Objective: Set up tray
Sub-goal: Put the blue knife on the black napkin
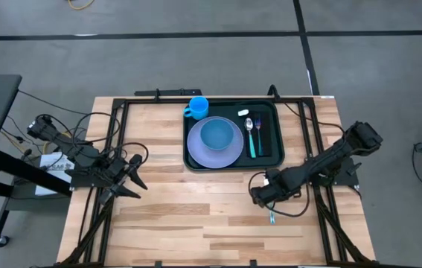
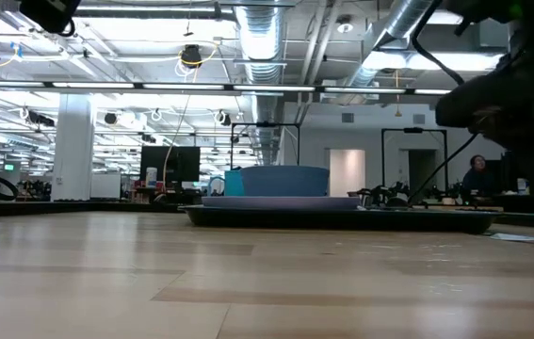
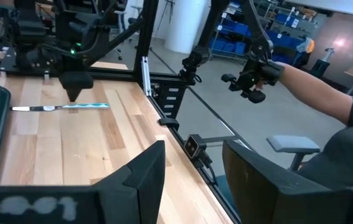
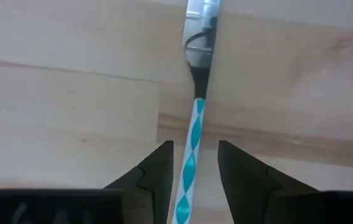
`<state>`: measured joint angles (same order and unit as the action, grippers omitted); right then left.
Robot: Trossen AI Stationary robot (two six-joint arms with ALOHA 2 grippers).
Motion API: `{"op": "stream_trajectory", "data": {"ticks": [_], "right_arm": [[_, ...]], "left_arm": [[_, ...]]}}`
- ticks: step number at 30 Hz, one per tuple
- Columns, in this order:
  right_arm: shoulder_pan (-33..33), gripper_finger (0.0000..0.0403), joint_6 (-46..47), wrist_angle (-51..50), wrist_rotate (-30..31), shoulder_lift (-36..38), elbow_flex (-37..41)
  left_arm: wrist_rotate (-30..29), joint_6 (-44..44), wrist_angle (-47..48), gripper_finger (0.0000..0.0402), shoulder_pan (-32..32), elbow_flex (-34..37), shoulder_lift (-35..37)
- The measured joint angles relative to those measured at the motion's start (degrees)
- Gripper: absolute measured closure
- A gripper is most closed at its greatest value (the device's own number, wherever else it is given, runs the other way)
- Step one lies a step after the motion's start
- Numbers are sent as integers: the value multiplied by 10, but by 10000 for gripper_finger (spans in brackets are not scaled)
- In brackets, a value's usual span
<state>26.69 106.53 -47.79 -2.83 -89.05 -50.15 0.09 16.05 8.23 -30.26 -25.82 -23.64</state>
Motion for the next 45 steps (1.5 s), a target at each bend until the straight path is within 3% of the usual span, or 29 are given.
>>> {"op": "stream_trajectory", "data": {"ticks": [19,32,45], "right_arm": [[-56,280,-65,-12,12,-3,0],[-62,164,-61,-10,-16,-3,0],[-62,168,-61,36,0,-3,23]], "left_arm": [[-4,0,0,253,0,0,0],[-5,0,0,253,0,0,0],[-5,0,0,253,0,0,0]]}}
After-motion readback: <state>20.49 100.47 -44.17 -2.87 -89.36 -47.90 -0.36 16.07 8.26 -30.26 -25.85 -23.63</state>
